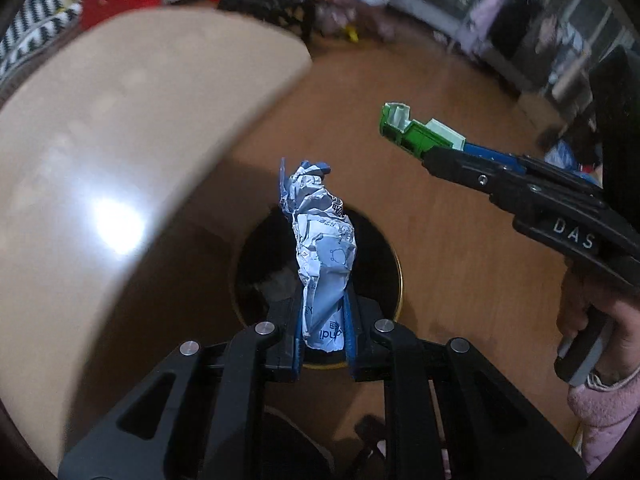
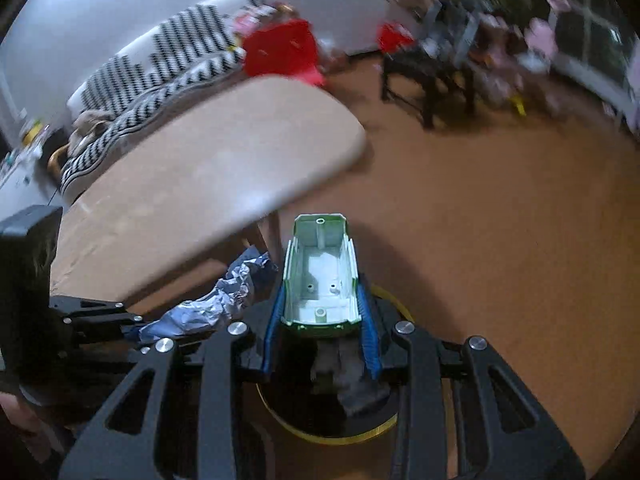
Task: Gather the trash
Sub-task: 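Carry the foil and green tray over the bin and open both grippers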
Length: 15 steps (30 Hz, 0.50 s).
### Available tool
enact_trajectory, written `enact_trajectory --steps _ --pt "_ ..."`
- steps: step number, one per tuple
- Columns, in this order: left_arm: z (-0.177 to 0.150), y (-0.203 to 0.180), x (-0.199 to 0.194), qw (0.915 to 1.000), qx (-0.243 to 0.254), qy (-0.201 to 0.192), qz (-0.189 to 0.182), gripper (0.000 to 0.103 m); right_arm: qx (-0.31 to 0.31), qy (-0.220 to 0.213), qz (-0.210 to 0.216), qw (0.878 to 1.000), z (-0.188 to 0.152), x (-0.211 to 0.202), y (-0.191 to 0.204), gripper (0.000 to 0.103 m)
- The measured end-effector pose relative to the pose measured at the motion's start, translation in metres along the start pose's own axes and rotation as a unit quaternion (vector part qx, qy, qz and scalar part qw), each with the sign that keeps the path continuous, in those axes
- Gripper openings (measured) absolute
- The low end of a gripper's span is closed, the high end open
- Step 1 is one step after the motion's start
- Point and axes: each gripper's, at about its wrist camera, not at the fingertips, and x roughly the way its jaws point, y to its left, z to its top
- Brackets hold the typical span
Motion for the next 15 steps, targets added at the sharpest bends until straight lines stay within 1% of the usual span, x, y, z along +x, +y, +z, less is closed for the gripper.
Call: enact_trajectory --steps 2,3,6,9,15 --pt "-0.004 -0.005 0.019 0.9998 0.002 0.019 0.001 0.015 0.027 0.022 -0.002 0.999 -0.022 0.011 -0.023 0.034" --pt "-0.007 -0.006 0.031 0.9995 0.003 0.030 0.003 0.015 0.036 0.030 -0.001 0.999 -0.030 0.015 -0.030 0.034" --pt "-0.013 -0.006 0.050 0.9989 -0.001 0.047 0.002 0.015 0.058 0.058 -0.002 0.997 -0.053 0.033 -0.045 0.034" --pt "-0.017 -0.006 0.062 0.9981 0.001 0.062 0.001 0.015 0.062 0.077 -0.003 0.995 -0.061 0.047 -0.045 0.034" --pt "-0.017 -0.008 0.074 0.9974 0.002 0.072 -0.001 0.015 0.069 0.096 -0.001 0.993 -0.066 0.062 -0.043 0.033"
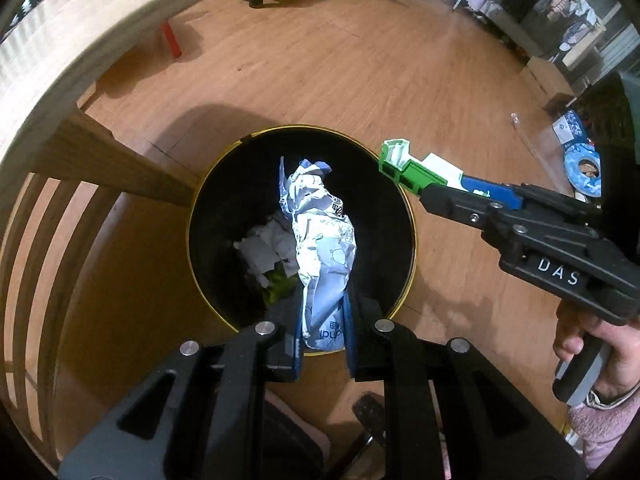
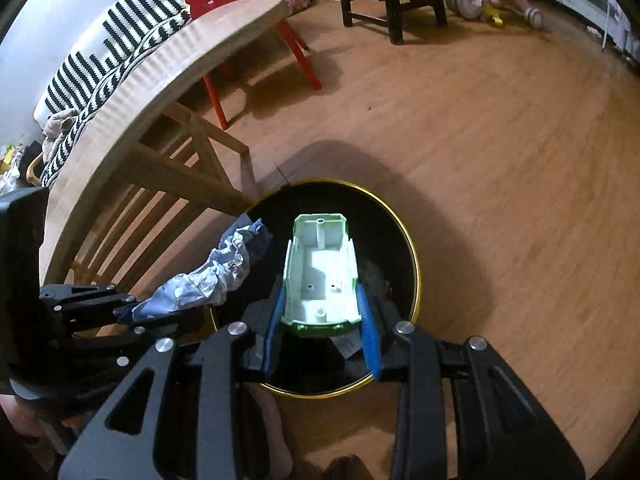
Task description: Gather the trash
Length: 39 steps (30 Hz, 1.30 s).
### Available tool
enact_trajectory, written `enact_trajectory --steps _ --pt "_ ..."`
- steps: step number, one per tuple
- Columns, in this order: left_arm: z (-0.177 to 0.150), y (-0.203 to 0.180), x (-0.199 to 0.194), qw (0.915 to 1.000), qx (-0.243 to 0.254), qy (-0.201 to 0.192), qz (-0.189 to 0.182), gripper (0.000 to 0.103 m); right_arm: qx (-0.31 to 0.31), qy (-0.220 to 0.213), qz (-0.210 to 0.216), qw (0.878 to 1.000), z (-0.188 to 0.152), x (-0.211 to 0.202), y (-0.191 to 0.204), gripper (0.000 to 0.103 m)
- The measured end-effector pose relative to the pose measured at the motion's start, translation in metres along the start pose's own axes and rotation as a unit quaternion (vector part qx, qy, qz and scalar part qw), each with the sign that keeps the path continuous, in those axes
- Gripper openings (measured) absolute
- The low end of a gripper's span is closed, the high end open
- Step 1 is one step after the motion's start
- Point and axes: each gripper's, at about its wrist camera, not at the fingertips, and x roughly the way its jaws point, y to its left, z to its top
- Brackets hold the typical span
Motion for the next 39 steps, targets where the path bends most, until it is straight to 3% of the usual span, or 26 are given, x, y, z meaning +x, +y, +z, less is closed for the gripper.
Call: enact_trajectory --steps 8,9,10,11,12,18,20,23,27,29,33,36,39 --pt "0.009 -0.006 0.008 0.9997 0.020 0.002 0.010 0.016 0.009 0.000 0.008 1.000 0.004 0.001 0.000 0.034" --pt "0.010 -0.010 0.008 0.9995 0.029 0.000 0.011 0.026 0.016 -0.007 0.016 1.000 0.004 -0.002 -0.001 0.048" --pt "0.011 -0.014 0.007 0.9995 0.030 0.000 0.007 0.065 0.024 -0.019 0.022 0.999 0.007 -0.007 -0.002 0.065" --pt "0.012 -0.017 0.003 0.9995 0.029 -0.009 0.009 0.089 0.029 -0.035 0.025 0.999 0.009 -0.014 -0.003 0.097" --pt "0.012 -0.018 -0.003 0.9991 0.030 -0.029 0.011 0.097 0.034 -0.058 0.027 0.997 0.012 -0.025 -0.004 0.097" --pt "0.023 -0.015 -0.058 0.9952 0.010 -0.094 0.025 0.097 0.024 -0.149 0.001 0.989 0.035 -0.085 -0.004 0.097" --pt "0.024 -0.001 -0.109 0.9859 -0.017 -0.158 0.052 0.097 0.006 -0.190 -0.018 0.982 0.045 -0.108 0.007 0.097" --pt "0.014 0.034 -0.174 0.9635 -0.085 -0.228 0.111 0.097 -0.038 -0.211 -0.017 0.977 0.059 -0.121 0.039 0.097" --pt "-0.015 0.095 -0.233 0.9202 -0.182 -0.252 0.237 0.097 -0.087 -0.194 0.023 0.977 0.080 -0.110 0.103 0.097" --pt "-0.035 0.125 -0.252 0.9023 -0.221 -0.261 0.263 0.097 -0.112 -0.181 0.044 0.976 0.087 -0.099 0.139 0.097" --pt "-0.072 0.177 -0.272 0.8840 -0.277 -0.256 0.277 0.097 -0.141 -0.160 0.106 0.971 0.096 -0.075 0.205 0.097" --pt "-0.099 0.211 -0.278 0.8709 -0.310 -0.249 0.289 0.097 -0.184 -0.146 0.113 0.965 0.096 -0.058 0.260 0.097" --pt "-0.116 0.236 -0.278 0.8652 -0.326 -0.241 0.295 0.097 -0.203 -0.136 0.119 0.962 0.095 -0.040 0.304 0.097"
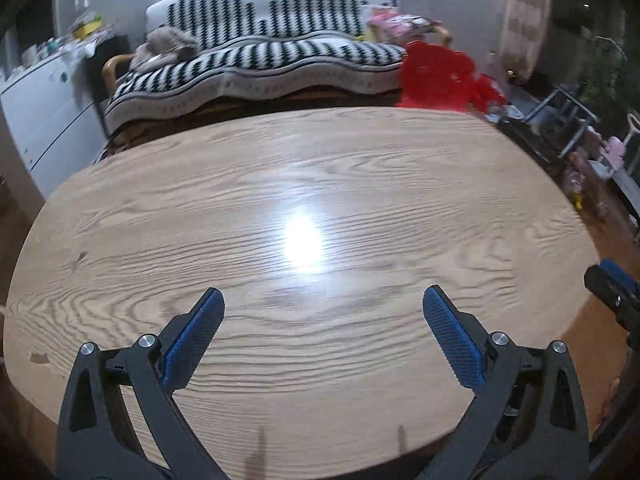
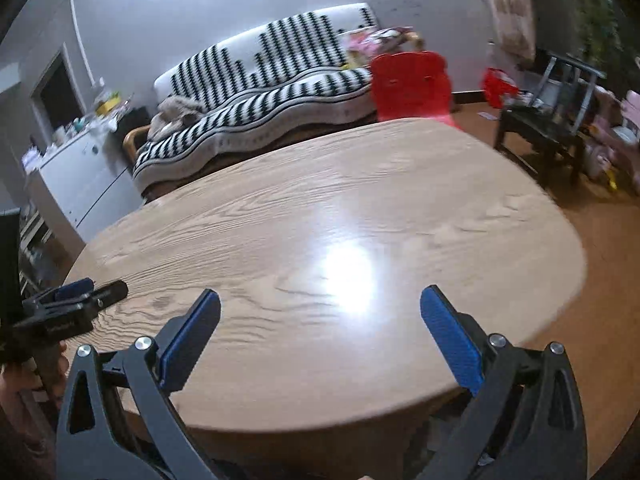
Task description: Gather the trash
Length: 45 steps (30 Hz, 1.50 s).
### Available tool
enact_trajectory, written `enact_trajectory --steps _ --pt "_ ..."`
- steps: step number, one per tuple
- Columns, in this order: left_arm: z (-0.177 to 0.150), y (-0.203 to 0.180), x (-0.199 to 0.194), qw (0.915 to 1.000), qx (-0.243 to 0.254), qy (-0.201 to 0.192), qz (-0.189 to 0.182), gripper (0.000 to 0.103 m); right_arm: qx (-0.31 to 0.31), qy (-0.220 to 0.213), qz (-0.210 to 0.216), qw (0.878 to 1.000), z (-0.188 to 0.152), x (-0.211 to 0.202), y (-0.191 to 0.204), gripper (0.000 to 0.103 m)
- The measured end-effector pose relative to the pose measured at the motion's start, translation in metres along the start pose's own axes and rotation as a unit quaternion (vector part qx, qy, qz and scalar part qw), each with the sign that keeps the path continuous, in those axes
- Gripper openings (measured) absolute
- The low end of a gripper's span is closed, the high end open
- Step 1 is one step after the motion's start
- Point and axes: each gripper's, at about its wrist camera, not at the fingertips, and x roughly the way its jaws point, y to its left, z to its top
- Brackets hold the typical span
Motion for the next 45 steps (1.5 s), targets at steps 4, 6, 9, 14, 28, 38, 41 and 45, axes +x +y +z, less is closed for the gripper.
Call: enact_trajectory --steps 4,6,9,14,28,38,41,45 --pt "-0.007 0.031 0.014 0.9997 -0.022 0.008 0.009 0.097 -0.011 0.028 -0.004 1.000 0.007 0.036 0.039 0.097" --pt "-0.010 0.043 0.022 0.9994 -0.030 0.013 0.009 0.097 -0.019 0.036 -0.006 0.999 0.008 0.055 0.055 0.097" --pt "-0.010 0.059 0.037 0.9990 -0.039 0.017 0.016 0.097 -0.028 0.045 -0.008 0.999 0.008 0.074 0.075 0.097" --pt "-0.014 0.078 0.053 0.9976 -0.066 0.014 0.017 0.097 -0.032 0.025 -0.012 0.999 0.016 0.098 0.103 0.097" --pt "-0.001 0.110 0.086 0.9956 -0.081 0.026 0.039 0.097 -0.074 0.013 -0.018 0.997 0.022 0.142 0.145 0.097" --pt "0.000 0.125 0.089 0.9942 -0.091 0.024 0.051 0.097 -0.102 0.026 -0.016 0.994 0.022 0.153 0.161 0.097" --pt "-0.001 0.130 0.089 0.9935 -0.092 0.024 0.064 0.097 -0.100 0.030 -0.016 0.994 0.023 0.155 0.160 0.097" --pt "-0.001 0.133 0.086 0.9926 -0.095 0.022 0.072 0.097 -0.096 0.036 -0.017 0.995 0.022 0.156 0.157 0.097"
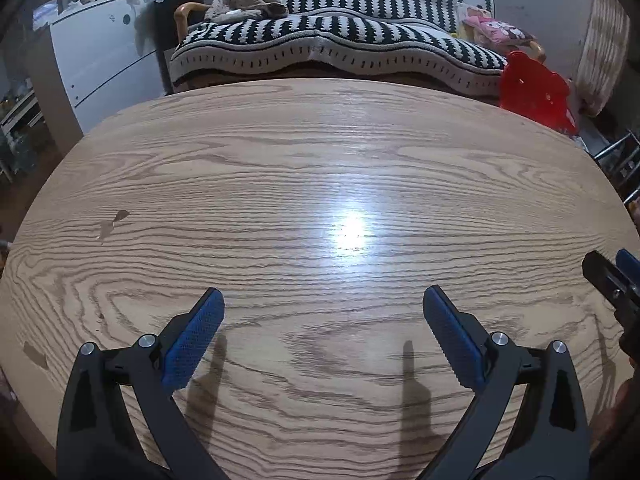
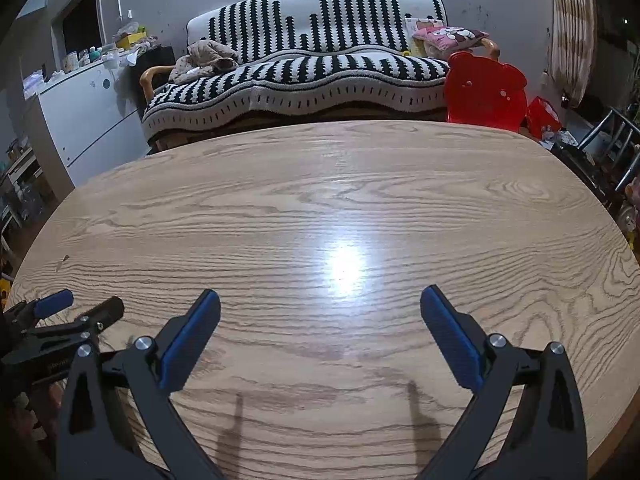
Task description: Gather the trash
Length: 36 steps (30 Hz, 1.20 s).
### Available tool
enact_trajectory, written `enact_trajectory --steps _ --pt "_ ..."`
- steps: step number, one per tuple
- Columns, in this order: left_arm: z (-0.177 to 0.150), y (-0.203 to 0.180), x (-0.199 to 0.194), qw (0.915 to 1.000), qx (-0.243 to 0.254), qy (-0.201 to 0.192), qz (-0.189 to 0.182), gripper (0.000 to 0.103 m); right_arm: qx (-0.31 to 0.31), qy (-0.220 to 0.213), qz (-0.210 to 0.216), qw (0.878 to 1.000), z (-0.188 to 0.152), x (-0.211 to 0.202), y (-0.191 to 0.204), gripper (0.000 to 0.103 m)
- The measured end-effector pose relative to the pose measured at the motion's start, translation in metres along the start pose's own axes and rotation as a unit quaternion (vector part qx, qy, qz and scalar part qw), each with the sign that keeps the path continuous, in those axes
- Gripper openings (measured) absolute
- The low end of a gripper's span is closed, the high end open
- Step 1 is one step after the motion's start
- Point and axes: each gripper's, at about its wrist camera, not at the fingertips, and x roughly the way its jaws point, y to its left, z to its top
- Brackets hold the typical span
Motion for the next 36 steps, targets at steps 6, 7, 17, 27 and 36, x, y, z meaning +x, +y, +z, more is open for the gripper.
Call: enact_trajectory --steps 6,7,17,27,36 --pt "0.0009 0.0025 -0.0026 1.0000 0.001 0.000 0.003 0.097 0.006 0.003 0.003 1.000 -0.0020 -0.0037 -0.0032 0.097" --pt "0.0006 0.0031 -0.0030 1.0000 0.000 0.000 0.001 0.097 0.006 0.003 0.003 1.000 -0.0018 -0.0036 -0.0029 0.097" --pt "-0.0001 0.0055 -0.0045 1.0000 0.001 -0.002 -0.003 0.097 0.011 0.005 0.000 1.000 -0.0032 -0.0057 -0.0053 0.097" --pt "-0.0011 0.0061 -0.0055 1.0000 -0.001 -0.001 -0.002 0.097 0.008 0.009 -0.005 1.000 -0.0047 -0.0064 -0.0050 0.097" --pt "-0.0010 0.0058 -0.0065 1.0000 -0.001 -0.002 -0.001 0.097 0.005 0.011 -0.007 1.000 -0.0034 -0.0048 -0.0014 0.097"
